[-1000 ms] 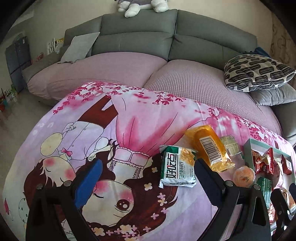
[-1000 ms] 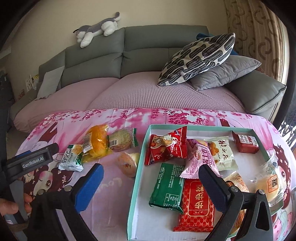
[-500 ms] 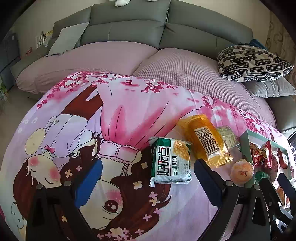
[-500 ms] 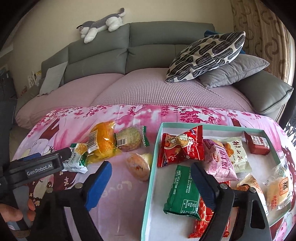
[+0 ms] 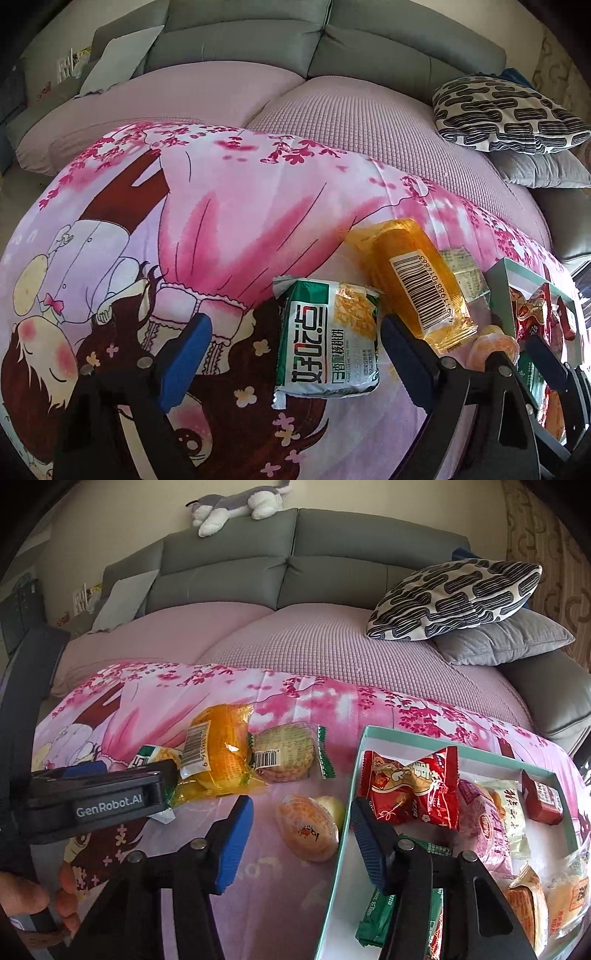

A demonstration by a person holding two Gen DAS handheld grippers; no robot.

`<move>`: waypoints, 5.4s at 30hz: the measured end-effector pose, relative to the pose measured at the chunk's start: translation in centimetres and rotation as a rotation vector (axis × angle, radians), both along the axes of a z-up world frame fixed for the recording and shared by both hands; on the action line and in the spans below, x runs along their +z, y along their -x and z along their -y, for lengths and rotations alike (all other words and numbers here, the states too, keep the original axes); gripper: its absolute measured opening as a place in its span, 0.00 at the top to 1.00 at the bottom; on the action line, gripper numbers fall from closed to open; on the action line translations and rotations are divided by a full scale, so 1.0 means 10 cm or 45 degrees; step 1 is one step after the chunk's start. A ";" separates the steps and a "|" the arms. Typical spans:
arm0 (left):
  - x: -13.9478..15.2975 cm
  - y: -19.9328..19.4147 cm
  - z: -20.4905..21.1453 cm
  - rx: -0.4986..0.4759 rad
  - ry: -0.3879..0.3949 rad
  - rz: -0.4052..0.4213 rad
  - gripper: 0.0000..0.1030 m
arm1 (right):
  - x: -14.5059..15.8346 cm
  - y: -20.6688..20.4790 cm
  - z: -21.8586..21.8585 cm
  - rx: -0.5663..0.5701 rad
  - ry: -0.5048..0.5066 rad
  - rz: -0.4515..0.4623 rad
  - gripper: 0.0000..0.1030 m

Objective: Organize snacks
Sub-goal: 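Grasp the green-and-white cracker packet with the left tool, then lower the right tool around the round orange pastry while the left tool holds the cracker packet, then carry the cracker packet and orange pastry over the tray with both tools, then open both tools to drop the cracker packet and pastry into the tray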

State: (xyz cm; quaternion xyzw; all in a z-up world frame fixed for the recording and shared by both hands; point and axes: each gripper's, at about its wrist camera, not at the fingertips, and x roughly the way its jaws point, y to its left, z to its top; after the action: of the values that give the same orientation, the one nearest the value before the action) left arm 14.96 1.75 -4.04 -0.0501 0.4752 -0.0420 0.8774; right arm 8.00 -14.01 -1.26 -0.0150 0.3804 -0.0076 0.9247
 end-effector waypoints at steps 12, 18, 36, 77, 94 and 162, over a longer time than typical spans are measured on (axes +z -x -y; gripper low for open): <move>-0.10 -0.06 0.03 -0.017 -0.035 -0.026 0.37 | -0.17 -0.12 -0.01 -0.052 0.063 -0.097 0.44; -0.10 -0.05 -0.05 0.006 -0.049 -0.029 0.47 | -0.20 -0.14 -0.15 -0.050 0.209 -0.096 0.46; -0.09 -0.06 -0.32 0.065 0.061 -0.048 0.47 | -0.22 -0.08 -0.40 0.012 0.401 0.011 0.54; 0.07 0.06 -0.57 0.127 0.183 -0.008 0.50 | -0.17 0.10 -0.68 -0.005 0.485 -0.023 0.56; 0.44 0.30 -0.31 0.061 0.069 0.110 0.50 | 0.22 0.38 -0.31 -0.126 0.287 0.073 0.56; 0.23 0.55 2.47 -0.716 -0.093 0.077 0.50 | 0.24 0.84 1.90 -0.704 0.033 0.045 0.55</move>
State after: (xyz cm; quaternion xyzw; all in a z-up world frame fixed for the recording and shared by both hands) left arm 9.47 -22.93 -1.72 0.1165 0.4454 -0.2681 0.8463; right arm -0.42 -33.01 1.18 0.0776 0.3536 -0.2648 0.8938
